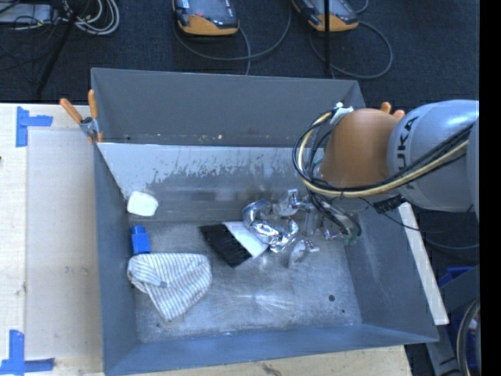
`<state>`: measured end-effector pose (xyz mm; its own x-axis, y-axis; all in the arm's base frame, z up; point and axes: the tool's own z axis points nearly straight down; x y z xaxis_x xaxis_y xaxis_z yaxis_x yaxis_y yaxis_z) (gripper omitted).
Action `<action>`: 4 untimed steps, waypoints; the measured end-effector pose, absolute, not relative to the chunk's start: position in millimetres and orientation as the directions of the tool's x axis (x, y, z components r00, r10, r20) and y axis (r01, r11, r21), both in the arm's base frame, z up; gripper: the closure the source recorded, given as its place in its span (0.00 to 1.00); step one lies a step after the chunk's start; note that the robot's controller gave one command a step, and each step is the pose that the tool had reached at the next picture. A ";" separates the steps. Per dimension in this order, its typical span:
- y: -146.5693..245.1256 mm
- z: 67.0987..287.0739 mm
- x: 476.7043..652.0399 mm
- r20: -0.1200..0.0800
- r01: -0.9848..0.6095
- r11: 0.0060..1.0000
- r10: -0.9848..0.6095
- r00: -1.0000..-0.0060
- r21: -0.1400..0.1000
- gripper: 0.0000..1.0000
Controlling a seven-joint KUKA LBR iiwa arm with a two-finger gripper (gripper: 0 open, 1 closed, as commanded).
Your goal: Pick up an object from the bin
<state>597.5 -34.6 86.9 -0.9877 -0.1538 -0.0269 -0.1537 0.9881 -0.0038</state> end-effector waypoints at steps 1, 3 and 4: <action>-35.0 98.2 601.1 -0.041 -0.153 0.988 -0.153 -0.987 -0.006 1.00; -35.0 100.0 601.7 -0.037 -0.153 0.988 -0.153 -0.988 -0.006 1.00; -34.9 108.8 600.2 -0.021 -0.153 0.988 -0.153 -0.988 -0.003 1.00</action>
Offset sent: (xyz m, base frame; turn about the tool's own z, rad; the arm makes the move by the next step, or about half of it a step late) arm 0.0000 0.0000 0.0000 0.0000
